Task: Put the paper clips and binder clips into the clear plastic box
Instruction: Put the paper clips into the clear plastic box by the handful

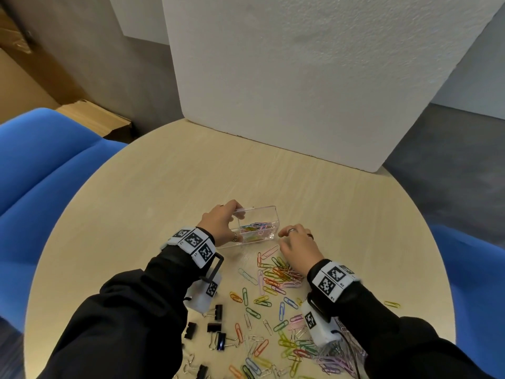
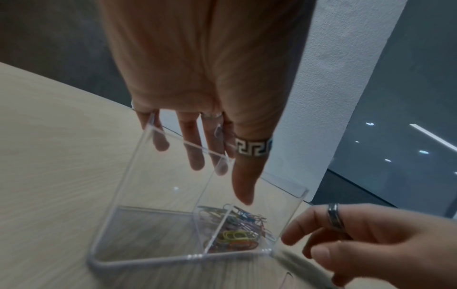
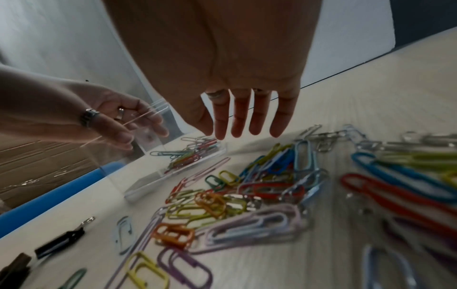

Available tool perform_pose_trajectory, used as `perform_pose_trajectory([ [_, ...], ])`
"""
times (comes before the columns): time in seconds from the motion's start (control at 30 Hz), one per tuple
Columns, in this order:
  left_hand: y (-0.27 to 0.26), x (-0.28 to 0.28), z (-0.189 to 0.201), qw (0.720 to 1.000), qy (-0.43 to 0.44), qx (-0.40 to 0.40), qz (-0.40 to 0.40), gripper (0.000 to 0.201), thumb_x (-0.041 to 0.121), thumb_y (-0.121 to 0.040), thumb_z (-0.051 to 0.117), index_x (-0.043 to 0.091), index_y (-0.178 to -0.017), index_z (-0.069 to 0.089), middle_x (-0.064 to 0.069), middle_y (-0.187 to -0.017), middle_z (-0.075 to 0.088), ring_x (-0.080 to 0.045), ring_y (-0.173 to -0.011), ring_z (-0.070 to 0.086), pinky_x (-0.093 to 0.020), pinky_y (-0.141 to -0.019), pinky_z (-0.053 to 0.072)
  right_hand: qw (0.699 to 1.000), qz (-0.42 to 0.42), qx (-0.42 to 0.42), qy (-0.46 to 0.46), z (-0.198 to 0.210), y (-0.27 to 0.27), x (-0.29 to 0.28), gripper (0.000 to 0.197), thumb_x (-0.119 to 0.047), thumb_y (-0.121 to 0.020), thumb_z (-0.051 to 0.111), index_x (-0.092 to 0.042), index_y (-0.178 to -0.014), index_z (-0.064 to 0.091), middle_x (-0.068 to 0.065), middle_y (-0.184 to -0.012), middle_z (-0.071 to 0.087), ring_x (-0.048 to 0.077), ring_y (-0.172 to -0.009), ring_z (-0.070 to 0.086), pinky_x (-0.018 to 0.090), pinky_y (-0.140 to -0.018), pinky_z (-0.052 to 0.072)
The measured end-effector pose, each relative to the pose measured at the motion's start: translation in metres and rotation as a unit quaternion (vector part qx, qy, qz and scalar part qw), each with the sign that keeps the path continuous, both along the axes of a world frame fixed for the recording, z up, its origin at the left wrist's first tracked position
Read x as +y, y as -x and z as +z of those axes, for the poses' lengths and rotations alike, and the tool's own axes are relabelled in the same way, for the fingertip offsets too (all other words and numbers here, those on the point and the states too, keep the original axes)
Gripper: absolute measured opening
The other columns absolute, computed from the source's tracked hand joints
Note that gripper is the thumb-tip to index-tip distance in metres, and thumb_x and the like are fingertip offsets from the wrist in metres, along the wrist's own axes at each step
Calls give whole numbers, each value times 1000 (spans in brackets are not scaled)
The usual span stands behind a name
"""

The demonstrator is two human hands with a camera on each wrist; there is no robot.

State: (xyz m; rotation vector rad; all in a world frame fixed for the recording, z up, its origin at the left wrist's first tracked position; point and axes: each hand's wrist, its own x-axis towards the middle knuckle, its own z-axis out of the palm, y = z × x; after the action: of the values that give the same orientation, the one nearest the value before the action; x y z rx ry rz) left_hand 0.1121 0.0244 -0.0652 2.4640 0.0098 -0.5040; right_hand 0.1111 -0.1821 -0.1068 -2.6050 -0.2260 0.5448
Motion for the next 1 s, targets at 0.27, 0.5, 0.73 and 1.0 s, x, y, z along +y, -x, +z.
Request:
perform_pose_trajectory([
  [0.27,-2,-2,-1,1000,-1,-4,12,51,22,-73,77,19,-114,47,9,-121,58,-18,-111,51,-43,-99,39,987,155,29,12,-3,16,8,33,-17,-94,40,-16,-123,56,2,-128,46,23,-122,36,38,-106,32],
  [0.5,-2,-2,0,1000,3,3,14,48,20,-72,78,22,-107,45,7,-121,58,-19,-109,51,-44,-98,39,968,249,-9,28,-3,35,9,39,-28,-94,43,-22,-132,46,-2,-133,41,21,-121,33,41,-101,30],
  [0.73,-2,-2,0,1000,3,11,14,49,20,-71,79,23,-104,44,5,-122,59,-21,-110,53,-44,-98,41,939,334,-1,78,6,45,13,30,-22,-91,47,-19,-119,56,4,-123,50,24,-117,38,41,-99,29],
  [1.0,-4,-3,1,1000,4,9,16,54,18,-71,79,14,-114,47,3,-122,59,-23,-111,53,-44,-97,43,991,-31,-36,124,3,15,-43,39,-41,-92,42,-24,-127,47,1,-131,40,23,-122,34,42,-98,33],
])
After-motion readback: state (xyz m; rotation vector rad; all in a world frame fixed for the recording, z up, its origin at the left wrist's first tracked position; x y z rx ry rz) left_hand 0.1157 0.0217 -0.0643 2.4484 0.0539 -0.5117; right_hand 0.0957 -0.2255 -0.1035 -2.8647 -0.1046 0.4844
